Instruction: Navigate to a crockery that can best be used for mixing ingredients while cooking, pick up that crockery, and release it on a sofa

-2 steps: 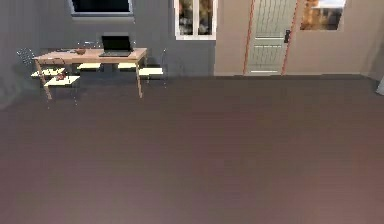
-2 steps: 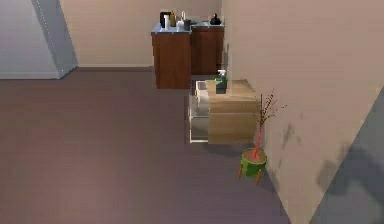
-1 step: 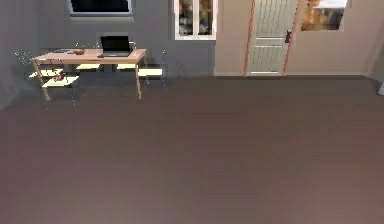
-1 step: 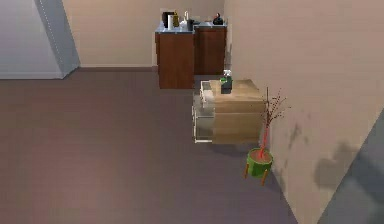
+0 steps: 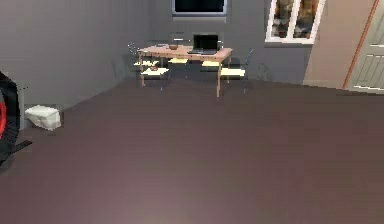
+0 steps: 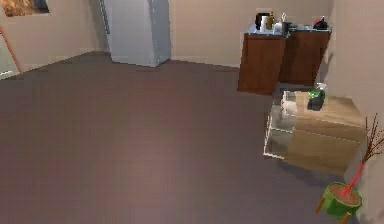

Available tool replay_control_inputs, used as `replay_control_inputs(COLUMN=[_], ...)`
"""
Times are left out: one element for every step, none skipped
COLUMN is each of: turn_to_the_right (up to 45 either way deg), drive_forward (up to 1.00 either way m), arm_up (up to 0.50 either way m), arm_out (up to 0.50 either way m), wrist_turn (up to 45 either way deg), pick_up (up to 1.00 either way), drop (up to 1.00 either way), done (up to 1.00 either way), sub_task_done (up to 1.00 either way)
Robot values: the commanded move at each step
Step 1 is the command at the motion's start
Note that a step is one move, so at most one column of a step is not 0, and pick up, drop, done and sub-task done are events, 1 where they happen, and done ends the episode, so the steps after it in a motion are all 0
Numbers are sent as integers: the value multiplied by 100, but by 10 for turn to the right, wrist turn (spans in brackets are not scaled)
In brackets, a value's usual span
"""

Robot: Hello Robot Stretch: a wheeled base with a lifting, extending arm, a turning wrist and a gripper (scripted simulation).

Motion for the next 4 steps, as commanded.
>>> replay_control_inputs(turn_to_the_right=[0,0,0,-30], drive_forward=[100,100,100,0], arm_up=[0,0,0,0], arm_out=[0,0,0,0], wrist_turn=[0,0,0,0], pick_up=[0,0,0,0], drop=[0,0,0,0], done=[0,0,0,0], sub_task_done=[0,0,0,0])
